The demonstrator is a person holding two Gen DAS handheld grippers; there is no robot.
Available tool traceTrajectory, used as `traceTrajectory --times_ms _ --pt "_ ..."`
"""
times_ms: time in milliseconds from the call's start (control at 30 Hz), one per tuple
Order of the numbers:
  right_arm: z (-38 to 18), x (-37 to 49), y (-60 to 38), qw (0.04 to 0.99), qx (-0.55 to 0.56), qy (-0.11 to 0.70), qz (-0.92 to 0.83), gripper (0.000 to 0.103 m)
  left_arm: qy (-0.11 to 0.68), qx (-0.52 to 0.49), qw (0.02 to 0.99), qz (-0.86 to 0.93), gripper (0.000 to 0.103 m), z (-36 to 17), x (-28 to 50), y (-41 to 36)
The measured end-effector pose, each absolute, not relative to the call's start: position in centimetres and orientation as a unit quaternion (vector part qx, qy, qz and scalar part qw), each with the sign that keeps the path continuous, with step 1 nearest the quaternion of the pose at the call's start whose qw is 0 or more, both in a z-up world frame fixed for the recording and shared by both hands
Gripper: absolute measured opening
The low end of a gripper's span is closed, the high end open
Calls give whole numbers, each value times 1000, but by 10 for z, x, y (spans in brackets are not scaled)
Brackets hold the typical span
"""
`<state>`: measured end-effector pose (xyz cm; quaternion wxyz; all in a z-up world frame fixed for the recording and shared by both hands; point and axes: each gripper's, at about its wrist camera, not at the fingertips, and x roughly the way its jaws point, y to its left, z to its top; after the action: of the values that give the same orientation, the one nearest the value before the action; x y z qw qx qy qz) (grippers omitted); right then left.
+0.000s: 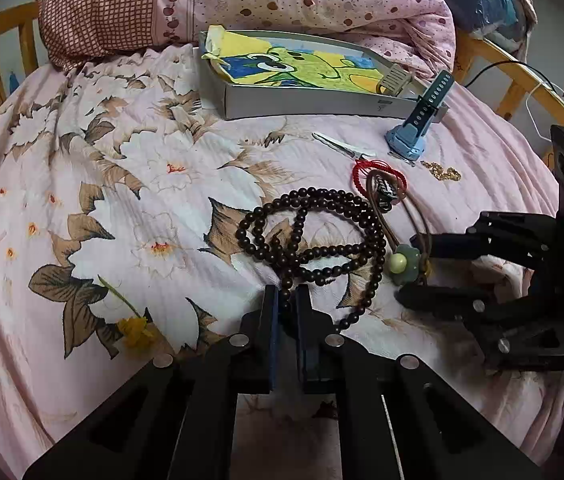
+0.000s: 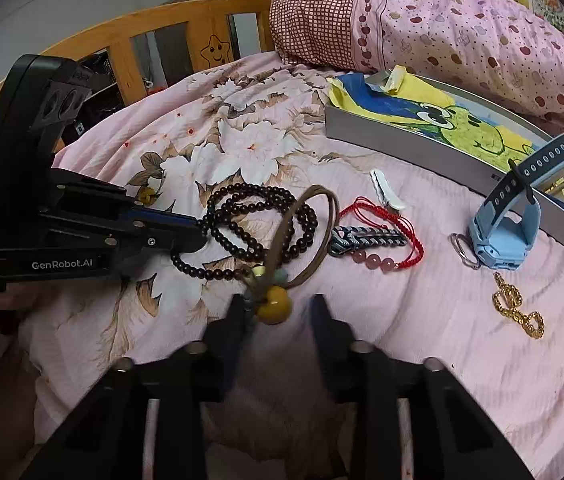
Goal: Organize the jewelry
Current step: 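Grasp the black bead necklace with the left tool while the right tool grasps the brown cord pendant, then carry necklace and pendant onto the drawing in the tray and release both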
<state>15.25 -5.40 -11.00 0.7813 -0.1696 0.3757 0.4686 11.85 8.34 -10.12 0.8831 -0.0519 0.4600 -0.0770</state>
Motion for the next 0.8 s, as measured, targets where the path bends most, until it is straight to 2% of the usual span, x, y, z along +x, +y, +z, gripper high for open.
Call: traceTrajectory --times_ms 200,467,667,800 --pt "-93 149 -62 791 -160 355 472 21 449 -46 890 -60 3 -92 115 79" --pt "-39 154 -73 814 -147 292 480 20 380 -16 923 -53 3 -40 102 70" --pt "3 190 -81 836 -147 253 464 20 331 -24 942 -50 3 5 130 71" --pt "16 235 -85 849 -129 256 443 20 297 -30 953 -53 3 30 156 76"
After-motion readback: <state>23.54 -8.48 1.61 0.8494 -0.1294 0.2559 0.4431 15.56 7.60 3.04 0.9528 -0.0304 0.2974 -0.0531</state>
